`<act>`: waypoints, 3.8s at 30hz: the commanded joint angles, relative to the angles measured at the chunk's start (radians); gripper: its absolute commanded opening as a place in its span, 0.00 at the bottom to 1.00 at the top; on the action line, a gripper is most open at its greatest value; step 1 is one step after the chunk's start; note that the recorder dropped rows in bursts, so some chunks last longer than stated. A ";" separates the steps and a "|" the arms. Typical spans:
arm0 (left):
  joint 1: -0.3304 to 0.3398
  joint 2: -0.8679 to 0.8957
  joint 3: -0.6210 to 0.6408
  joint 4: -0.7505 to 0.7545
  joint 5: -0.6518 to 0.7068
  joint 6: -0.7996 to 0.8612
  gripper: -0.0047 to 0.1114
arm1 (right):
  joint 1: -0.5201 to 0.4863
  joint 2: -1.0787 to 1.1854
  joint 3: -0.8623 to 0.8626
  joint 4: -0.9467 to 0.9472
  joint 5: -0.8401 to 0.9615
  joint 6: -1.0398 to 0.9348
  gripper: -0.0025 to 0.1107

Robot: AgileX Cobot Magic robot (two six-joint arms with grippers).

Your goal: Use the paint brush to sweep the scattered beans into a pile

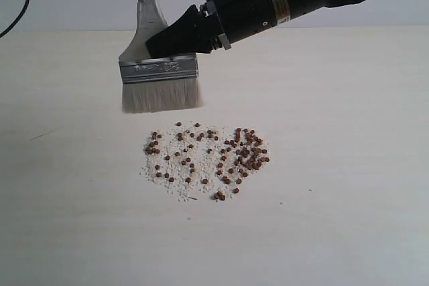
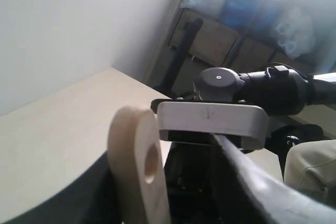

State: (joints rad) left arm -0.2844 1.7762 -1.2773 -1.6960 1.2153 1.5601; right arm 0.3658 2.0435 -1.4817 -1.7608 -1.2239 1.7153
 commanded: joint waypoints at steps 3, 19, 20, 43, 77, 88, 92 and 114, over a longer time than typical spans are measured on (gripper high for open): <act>-0.004 -0.003 -0.008 0.016 0.006 -0.005 0.41 | -0.008 -0.005 -0.010 0.036 0.003 -0.012 0.02; -0.004 -0.003 -0.008 0.034 0.006 0.004 0.04 | -0.008 -0.005 -0.012 0.096 0.003 -0.065 0.23; -0.004 -0.003 -0.008 0.034 0.006 0.004 0.04 | -0.008 -0.005 -0.012 0.113 0.003 -0.079 0.28; -0.008 0.016 -0.005 0.015 0.006 0.009 0.04 | -0.005 -0.005 -0.012 0.357 0.003 -0.248 0.40; 0.189 -0.007 -0.005 0.051 0.000 0.001 0.04 | -0.005 -0.071 -0.012 0.212 0.908 -0.106 0.02; 0.236 -0.131 0.172 0.102 -0.542 -0.073 0.04 | -0.005 -0.235 0.030 0.075 1.189 -0.091 0.02; 0.236 -0.283 0.343 -0.048 -0.744 0.077 0.04 | -0.005 -0.300 0.087 0.075 1.246 -0.091 0.02; 0.171 -1.444 0.997 -0.048 -0.891 0.055 0.04 | 0.031 -0.484 0.289 0.017 0.805 -0.001 0.02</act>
State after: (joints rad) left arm -0.1095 0.4269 -0.3568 -1.7367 0.3229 1.6205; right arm 0.3940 1.5814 -1.1952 -1.7142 -0.3625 1.6906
